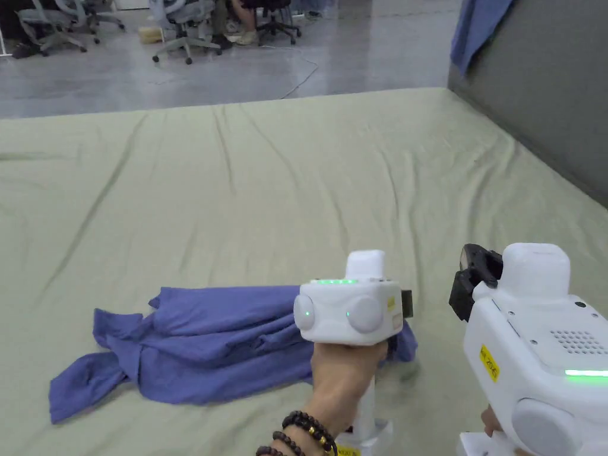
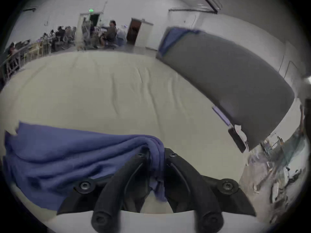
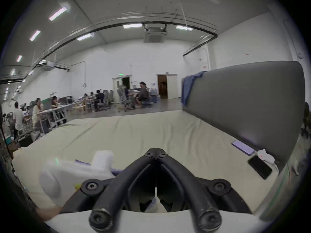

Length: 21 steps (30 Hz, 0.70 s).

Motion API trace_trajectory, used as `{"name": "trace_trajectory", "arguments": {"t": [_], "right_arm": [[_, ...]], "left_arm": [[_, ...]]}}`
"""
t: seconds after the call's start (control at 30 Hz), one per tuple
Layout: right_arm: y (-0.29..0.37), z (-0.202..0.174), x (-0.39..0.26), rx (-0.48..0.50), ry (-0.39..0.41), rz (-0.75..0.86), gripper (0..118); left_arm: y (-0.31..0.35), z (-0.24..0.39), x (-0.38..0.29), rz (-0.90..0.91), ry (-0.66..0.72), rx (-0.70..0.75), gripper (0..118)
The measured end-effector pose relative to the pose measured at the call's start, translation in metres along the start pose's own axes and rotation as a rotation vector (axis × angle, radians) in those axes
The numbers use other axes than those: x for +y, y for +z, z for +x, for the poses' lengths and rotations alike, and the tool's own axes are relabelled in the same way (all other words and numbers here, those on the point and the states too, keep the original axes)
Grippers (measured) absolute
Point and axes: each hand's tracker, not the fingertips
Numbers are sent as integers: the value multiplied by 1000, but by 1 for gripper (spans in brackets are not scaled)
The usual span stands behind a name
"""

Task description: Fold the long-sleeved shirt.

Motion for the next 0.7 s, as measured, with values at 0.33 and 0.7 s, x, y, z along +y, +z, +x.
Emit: {"name": "trace_trajectory", "arguments": {"t": [0.33, 0.7], "right_arm": [[-18, 9, -7, 178, 40, -156, 0], [0, -35, -38, 121, 92, -175, 0]], "left_arm": [[81, -40, 0, 170, -72, 110, 115], [268, -89, -124, 383, -20, 542, 13]]}}
